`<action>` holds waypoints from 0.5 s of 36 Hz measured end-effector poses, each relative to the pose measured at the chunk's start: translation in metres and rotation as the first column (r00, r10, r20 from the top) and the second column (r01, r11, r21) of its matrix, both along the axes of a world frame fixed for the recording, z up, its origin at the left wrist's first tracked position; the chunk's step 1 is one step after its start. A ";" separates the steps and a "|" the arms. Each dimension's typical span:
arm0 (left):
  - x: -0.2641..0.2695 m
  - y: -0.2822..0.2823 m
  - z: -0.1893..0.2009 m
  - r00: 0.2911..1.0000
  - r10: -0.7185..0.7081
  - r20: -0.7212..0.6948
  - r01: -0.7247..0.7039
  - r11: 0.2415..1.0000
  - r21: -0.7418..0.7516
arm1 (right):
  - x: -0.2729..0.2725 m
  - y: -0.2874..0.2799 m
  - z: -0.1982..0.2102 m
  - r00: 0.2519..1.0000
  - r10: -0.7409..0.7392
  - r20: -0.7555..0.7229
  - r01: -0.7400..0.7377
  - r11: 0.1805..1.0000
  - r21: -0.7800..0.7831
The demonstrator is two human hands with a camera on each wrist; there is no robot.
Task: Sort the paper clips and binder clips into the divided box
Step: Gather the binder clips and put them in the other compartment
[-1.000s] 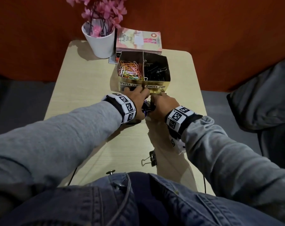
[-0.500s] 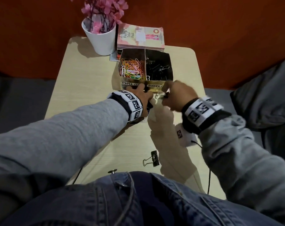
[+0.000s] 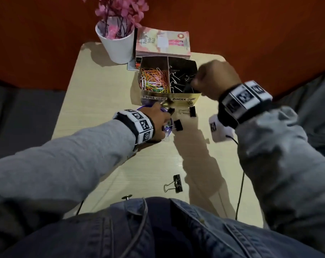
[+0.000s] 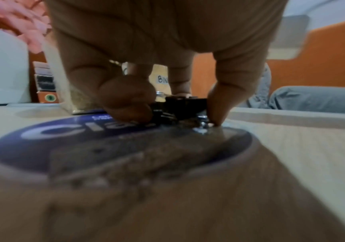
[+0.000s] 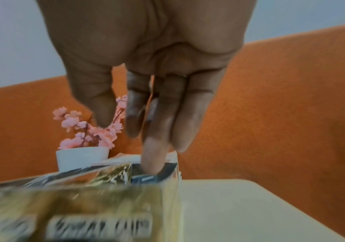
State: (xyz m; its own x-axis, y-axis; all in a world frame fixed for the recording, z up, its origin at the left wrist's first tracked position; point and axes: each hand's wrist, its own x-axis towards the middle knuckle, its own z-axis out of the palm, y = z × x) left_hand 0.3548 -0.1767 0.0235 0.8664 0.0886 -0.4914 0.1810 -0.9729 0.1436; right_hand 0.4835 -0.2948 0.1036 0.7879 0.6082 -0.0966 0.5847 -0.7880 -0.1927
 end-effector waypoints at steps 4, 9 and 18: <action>-0.003 0.005 -0.005 0.997 0.080 -0.009 -0.080 0.995 -0.054 | -0.031 -0.023 -0.027 0.985 0.142 -0.099 -0.163 0.952 -0.261; -0.004 0.007 -0.007 0.988 0.152 0.027 -0.148 0.982 -0.120 | -0.048 -0.023 -0.076 0.959 0.217 -0.182 -0.267 0.905 -0.332; -0.009 0.005 -0.005 0.983 0.176 0.056 -0.169 0.979 -0.110 | -0.056 -0.015 -0.082 0.953 0.279 -0.118 -0.300 0.921 -0.249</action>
